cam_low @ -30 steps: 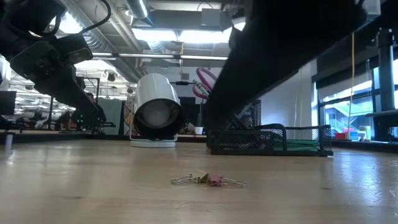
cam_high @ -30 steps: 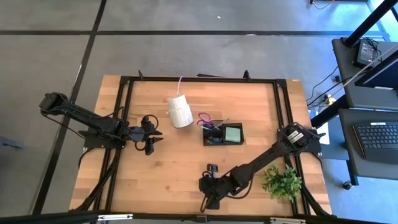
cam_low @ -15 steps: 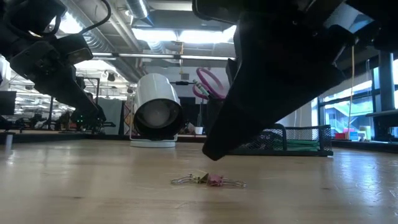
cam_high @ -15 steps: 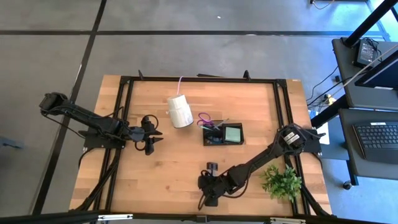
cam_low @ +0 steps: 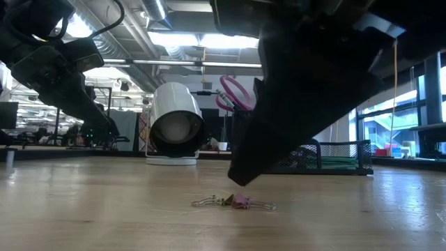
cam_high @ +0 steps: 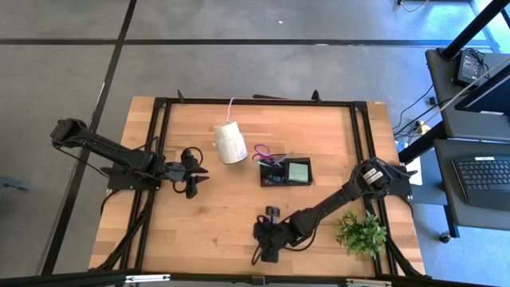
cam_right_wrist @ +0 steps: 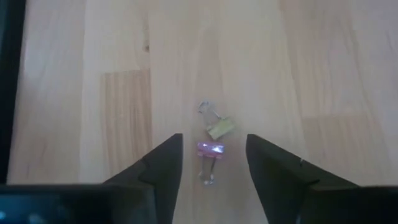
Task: Pick and place office supplies into organizer
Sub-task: Put the pink binder clip into the black desk organizer
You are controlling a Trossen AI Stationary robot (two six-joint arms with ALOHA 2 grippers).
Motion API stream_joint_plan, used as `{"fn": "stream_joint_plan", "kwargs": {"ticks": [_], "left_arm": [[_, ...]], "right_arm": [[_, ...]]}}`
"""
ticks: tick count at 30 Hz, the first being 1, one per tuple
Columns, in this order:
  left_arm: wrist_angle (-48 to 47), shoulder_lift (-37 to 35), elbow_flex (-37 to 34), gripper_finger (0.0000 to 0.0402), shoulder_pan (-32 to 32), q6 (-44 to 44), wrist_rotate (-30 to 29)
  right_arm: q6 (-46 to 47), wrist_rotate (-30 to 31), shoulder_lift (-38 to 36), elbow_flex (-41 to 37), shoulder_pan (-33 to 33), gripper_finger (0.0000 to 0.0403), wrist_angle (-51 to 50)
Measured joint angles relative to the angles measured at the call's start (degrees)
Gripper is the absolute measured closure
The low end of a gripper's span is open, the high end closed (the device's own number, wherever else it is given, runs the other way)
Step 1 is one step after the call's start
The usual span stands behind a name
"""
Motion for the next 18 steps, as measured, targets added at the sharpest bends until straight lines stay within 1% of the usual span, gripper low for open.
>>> {"fn": "stream_joint_plan", "kwargs": {"ticks": [6,10,15,18], "left_arm": [[0.00,-0.01,0.00,0.0286,0.00,-0.01,0.01],[0.00,0.00,0.00,0.0286,0.00,-0.01,0.01],[0.00,0.01,0.00,0.0286,0.00,-0.01,0.01],[-0.01,0.01,0.00,0.0286,0.00,-0.01,0.01]], "right_arm": [[-2.33,-0.35,0.00,0.02,0.21,0.0207,1.13],[-6.32,-1.40,-0.04,0.02,0.33,0.0206,1.10],[-6.41,-1.16,-0.04,0.02,0.28,0.0206,0.91],[-6.24,0.53,-0.04,0.02,0.28,0.0211,0.91]]}}
